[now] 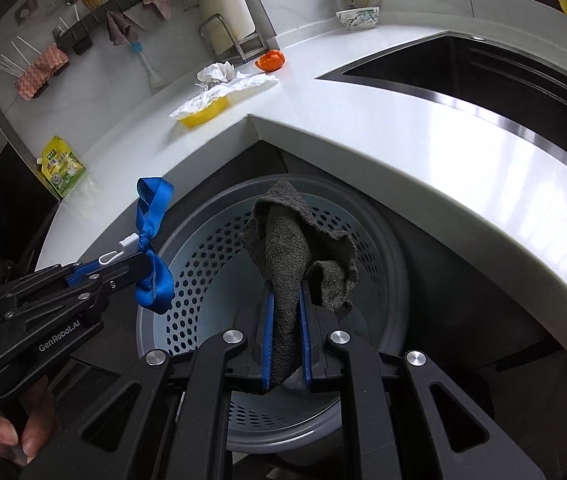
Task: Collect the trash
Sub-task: 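Open both tools to drop the lanyard and cloth into the bin, then raise both open tools from the bin back toward the countertop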
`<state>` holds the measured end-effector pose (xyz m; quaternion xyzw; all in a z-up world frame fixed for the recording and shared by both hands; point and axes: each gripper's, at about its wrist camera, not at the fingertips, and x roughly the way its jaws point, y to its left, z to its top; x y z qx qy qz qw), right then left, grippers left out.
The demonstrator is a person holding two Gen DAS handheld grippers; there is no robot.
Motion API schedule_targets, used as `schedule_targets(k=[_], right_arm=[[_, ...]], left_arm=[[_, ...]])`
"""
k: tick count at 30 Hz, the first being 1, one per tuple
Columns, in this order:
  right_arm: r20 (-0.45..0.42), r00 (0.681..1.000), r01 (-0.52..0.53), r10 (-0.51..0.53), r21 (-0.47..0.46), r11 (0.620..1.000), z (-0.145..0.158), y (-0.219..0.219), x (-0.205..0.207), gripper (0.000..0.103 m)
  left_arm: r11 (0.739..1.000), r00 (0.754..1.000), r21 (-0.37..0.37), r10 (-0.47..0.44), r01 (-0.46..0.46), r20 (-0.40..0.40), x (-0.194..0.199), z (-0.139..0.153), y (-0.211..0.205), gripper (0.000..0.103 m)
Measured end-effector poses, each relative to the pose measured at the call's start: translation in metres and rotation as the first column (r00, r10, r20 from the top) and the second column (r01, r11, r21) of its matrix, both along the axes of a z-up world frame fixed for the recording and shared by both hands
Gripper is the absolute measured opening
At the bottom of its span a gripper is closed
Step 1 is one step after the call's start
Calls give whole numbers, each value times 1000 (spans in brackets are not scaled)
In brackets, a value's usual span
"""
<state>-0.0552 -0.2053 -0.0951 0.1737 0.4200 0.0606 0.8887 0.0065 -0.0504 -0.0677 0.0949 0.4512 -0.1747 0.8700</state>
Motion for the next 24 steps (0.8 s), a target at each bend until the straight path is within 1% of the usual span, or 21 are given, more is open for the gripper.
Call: schedule_targets(k=[7,13,17,18,19,20,21,22,23,24], right_arm=[[-26,1000,-17,17,14,1000,-11,1,9,11],[-42,999,-26,26,13,1000,-14,5,13,11],[-47,999,-25,25,7,1000,-13,4,15,12],[-46,999,-24,24,7,1000,-13,4,15,13],[-40,999,-17,18,6,1000,-12,3,14,16],[-32,999,-11,11,7,1000,-10,2,13,22],[-21,1000,-4,4,5,1000,-8,1,11,38],[-4,1000,4,-4,1,1000,-4,1,10,47],[6,1000,8,-8,-5,1000,-2,0,8,48],[10,1000,10,-10,-9,1000,-1,0,8,48]], left_arm=[[1000,999,24,16,-15,-47,7,-16,0,17],[999,998,29,26,-25,-52,10,-18,3,20],[999,998,34,35,-33,-43,11,-16,5,25],[999,998,36,37,-36,-43,11,-15,6,26],[999,998,37,40,-39,-41,12,-15,7,28],[998,998,37,44,-43,-40,12,-14,8,34],[998,998,34,48,-47,-39,12,-13,10,39],[998,998,30,53,-52,-35,13,-12,12,55],[998,998,23,59,-59,-28,12,-10,15,67],[998,998,16,63,-63,-18,11,-7,16,68]])
